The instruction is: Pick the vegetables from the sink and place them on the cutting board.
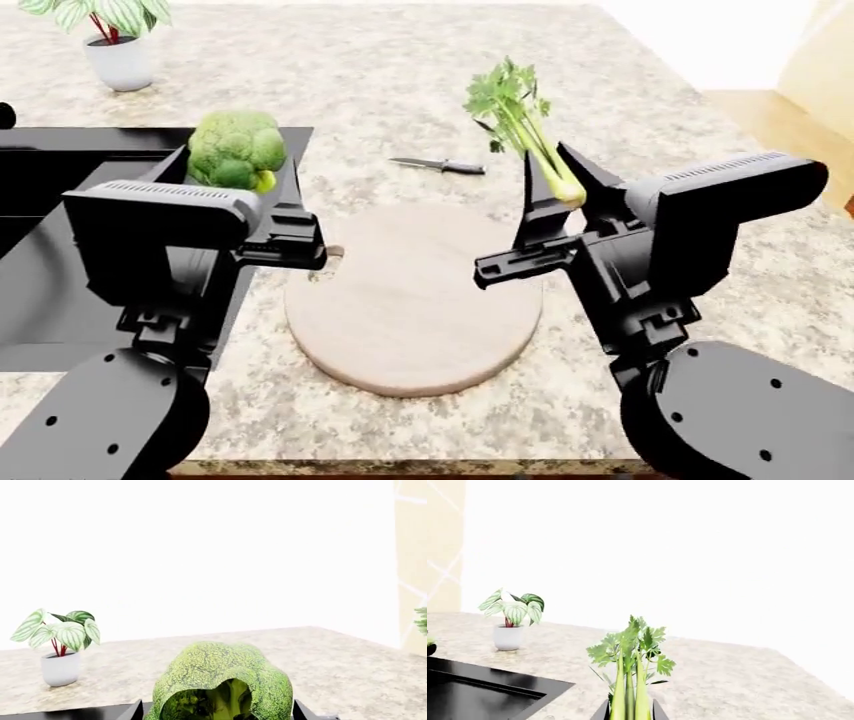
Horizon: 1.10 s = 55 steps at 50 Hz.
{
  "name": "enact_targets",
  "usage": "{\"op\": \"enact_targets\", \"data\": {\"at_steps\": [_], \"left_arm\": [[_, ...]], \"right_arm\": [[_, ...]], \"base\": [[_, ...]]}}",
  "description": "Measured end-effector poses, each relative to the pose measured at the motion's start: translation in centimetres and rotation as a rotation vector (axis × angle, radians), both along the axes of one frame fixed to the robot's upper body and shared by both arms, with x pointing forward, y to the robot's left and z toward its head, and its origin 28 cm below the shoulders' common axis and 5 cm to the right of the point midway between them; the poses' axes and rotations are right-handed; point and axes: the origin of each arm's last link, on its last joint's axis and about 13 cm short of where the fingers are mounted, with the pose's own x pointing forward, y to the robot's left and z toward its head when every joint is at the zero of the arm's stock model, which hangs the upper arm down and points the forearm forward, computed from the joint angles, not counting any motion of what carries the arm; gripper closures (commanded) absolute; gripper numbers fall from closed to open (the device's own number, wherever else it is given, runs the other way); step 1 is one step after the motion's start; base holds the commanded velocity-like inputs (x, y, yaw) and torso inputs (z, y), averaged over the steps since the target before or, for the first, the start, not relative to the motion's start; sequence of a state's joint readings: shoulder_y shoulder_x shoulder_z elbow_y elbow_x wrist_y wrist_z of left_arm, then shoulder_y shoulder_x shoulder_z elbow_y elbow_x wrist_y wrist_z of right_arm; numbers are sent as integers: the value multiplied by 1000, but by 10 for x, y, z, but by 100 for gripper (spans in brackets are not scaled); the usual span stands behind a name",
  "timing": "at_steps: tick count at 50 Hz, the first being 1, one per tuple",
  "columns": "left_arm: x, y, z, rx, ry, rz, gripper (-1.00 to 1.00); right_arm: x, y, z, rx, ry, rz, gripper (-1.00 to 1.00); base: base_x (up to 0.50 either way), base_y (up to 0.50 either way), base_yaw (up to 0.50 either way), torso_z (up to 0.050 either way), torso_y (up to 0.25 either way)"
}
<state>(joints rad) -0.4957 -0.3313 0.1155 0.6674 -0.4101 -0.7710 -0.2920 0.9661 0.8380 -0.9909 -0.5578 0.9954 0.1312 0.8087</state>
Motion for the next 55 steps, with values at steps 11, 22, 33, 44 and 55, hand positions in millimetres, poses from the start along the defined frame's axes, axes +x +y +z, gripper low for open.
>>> {"op": "enact_targets", "data": {"at_steps": [11,22,33,44,55], "left_arm": [[1,1,0,-4,3,-3,100],[2,2,1,-9,4,-6,100],[2,2,1,-12,4,-8,100],[1,2,1,-13,4,-11,100],[1,2,1,-13,3,-13,100]], "right_arm": [[32,9,1,-11,209,110,100],[52,16,-4,-9,346,157,100],[63,18,-12,5,420,173,100],[67,17,-24,26,469,169,100],[68,15,-37,40,512,164,100]], "base": [[0,0,0,0,1],[0,0,0,0,0],[0,0,0,1,1],[0,0,0,0,1],[0,0,0,0,1]]}}
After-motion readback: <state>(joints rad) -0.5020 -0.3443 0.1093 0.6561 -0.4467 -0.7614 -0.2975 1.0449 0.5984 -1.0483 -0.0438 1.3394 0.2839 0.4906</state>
